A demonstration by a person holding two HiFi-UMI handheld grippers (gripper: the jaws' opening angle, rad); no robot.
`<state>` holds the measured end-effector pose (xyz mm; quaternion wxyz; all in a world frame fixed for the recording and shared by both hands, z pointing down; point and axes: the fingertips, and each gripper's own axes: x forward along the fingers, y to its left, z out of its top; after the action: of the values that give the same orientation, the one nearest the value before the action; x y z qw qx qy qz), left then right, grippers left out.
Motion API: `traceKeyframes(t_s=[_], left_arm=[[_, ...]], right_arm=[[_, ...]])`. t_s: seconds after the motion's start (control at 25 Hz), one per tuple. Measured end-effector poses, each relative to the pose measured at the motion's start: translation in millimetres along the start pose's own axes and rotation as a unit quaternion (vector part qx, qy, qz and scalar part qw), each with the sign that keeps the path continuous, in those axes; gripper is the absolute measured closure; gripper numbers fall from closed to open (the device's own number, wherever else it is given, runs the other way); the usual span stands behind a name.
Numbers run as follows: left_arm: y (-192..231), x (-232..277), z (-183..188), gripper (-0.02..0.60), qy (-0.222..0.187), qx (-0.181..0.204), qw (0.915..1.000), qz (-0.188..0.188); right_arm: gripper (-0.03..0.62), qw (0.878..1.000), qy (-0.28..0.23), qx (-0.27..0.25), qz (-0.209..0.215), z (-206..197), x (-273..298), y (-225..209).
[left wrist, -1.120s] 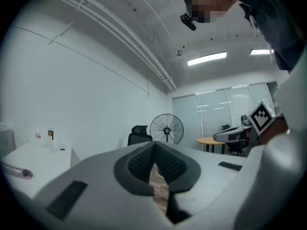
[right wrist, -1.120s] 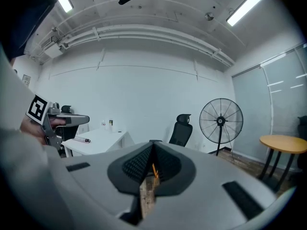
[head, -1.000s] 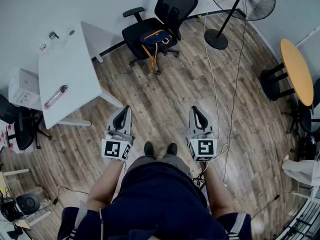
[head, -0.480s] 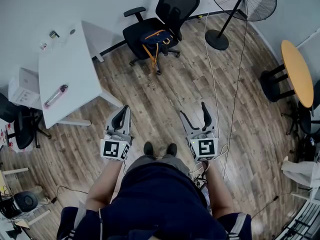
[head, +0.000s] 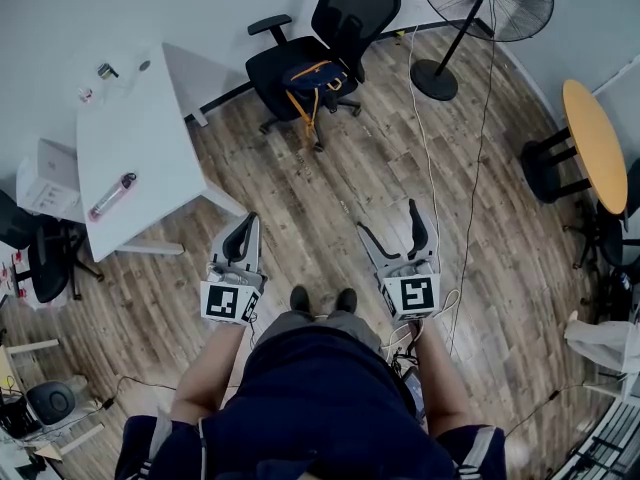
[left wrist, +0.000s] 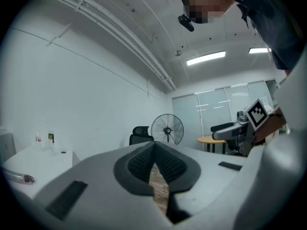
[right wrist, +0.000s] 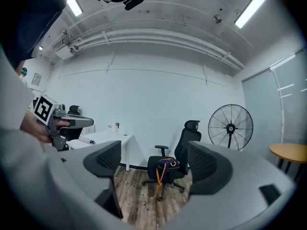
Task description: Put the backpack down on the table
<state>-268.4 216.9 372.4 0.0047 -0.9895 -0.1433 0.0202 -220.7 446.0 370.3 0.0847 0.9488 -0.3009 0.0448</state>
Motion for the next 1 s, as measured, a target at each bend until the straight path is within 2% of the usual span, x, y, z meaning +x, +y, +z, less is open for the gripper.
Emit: traceKeyframes(t_s=[0.36,0.6,0.8,1.0], left_arm=[[30.6,7.5,-7.5,0.578,-0.003,-0.001,0.9998,-0.021],[52.2,27.8,-7.9,0.578,-0.006,-0.005,0.9997,-0.024],[60.3,64.5,-13.5,0.578,-0.001,-0.004,0.9997,-0.023],[68.4,126.3,-23.1,0.578,0.004,0.004,1.0,-0.007]], right_arm=[[0.154,1.0,-0.002,-0.01,-0.018,4.1,40.3,8.9],[0.155,1.0,0.001,-0.02,-0.014,7.4,76.4,7.1],[0.155,1.0,-0.001,-0.019,-0.007,3.9,116.6,-19.3],[0.157,1.0,0.005,-0.006,0.021,-19.2,180.7,-62.0]])
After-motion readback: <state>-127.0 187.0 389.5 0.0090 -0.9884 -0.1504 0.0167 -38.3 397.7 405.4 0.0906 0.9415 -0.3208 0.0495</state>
